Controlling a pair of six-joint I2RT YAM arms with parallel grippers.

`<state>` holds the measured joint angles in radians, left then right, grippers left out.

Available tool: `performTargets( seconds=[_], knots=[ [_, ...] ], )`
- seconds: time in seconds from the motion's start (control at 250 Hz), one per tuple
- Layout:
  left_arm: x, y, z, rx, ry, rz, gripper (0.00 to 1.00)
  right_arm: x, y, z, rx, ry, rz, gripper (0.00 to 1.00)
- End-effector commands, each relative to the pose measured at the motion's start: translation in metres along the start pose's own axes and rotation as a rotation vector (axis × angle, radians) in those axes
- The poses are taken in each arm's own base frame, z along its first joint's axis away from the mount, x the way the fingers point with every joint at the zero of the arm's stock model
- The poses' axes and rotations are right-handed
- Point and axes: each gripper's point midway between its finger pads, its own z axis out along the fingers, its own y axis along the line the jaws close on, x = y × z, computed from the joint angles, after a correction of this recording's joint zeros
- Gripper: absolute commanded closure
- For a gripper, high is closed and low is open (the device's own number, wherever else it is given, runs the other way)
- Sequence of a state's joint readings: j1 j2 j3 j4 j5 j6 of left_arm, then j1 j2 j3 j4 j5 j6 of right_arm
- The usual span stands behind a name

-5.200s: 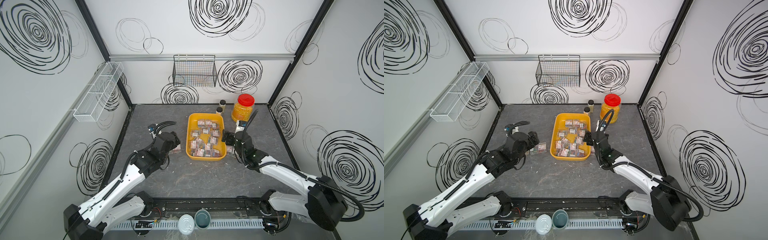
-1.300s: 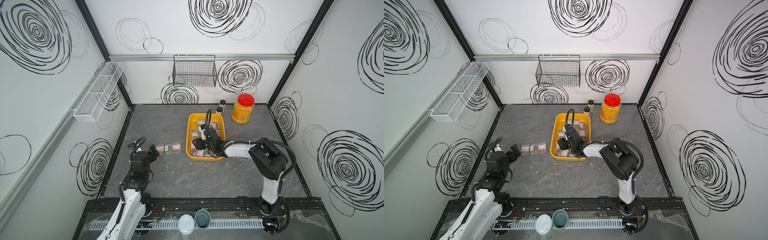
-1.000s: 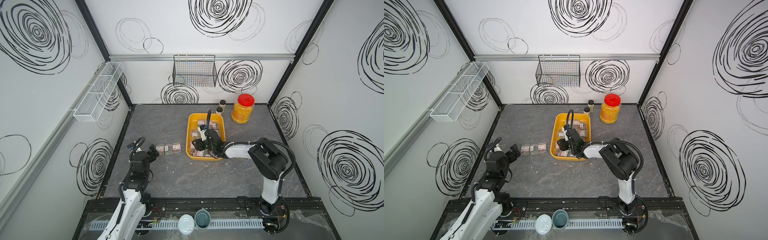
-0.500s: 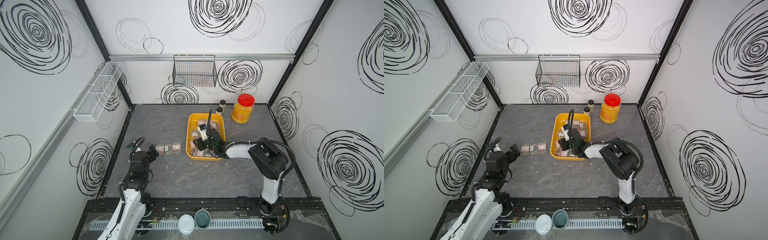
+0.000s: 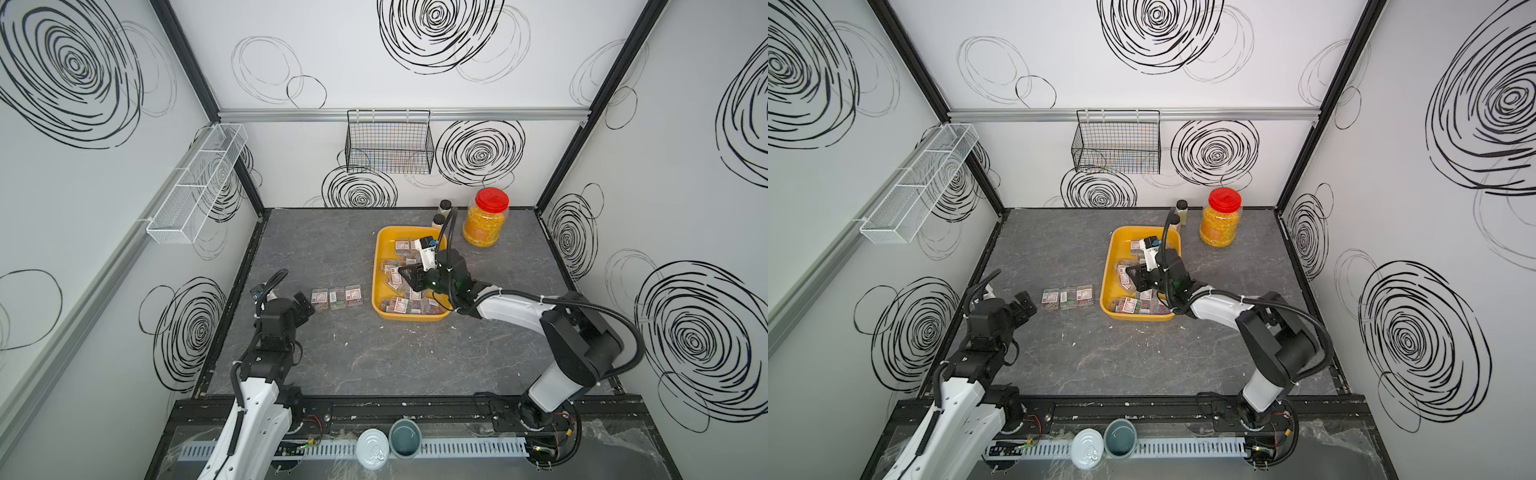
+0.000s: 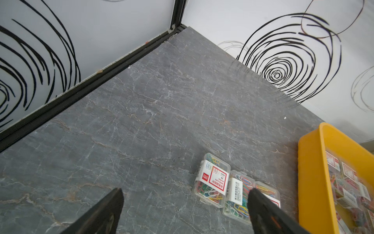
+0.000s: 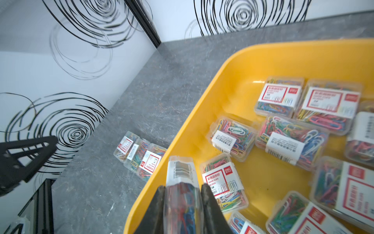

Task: Take the paper clips out of the storage box
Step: Pick up the boxed paper clips from the storage box, then place the boxed paper clips at the center of the board.

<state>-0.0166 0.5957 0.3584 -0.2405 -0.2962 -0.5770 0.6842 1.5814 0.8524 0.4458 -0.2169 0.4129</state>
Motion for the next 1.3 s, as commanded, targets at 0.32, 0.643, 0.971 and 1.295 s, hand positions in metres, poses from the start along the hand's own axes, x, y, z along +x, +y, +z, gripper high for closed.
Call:
performTargets(
  seconds=[0.32,0.643,0.971,1.295],
  knots=[
    [0.007,-0.003,-0.005,0.049,-0.024,-0.024,0.01,-0.018,-0.052,-0.143,0.300,-0.195,0.146,0.85],
    [0.007,-0.020,-0.016,0.127,-0.063,0.009,0.01,0.031,-0.130,-0.211,0.623,-0.189,0.339,0.87],
    [0.008,-0.021,-0.017,0.112,-0.064,0.025,0.01,0.070,-0.181,-0.227,0.690,-0.143,0.545,0.93],
    [0.008,-0.020,-0.016,0.106,-0.068,0.023,0.01,0.085,-0.204,-0.261,0.839,-0.200,0.630,0.94]
  ],
)
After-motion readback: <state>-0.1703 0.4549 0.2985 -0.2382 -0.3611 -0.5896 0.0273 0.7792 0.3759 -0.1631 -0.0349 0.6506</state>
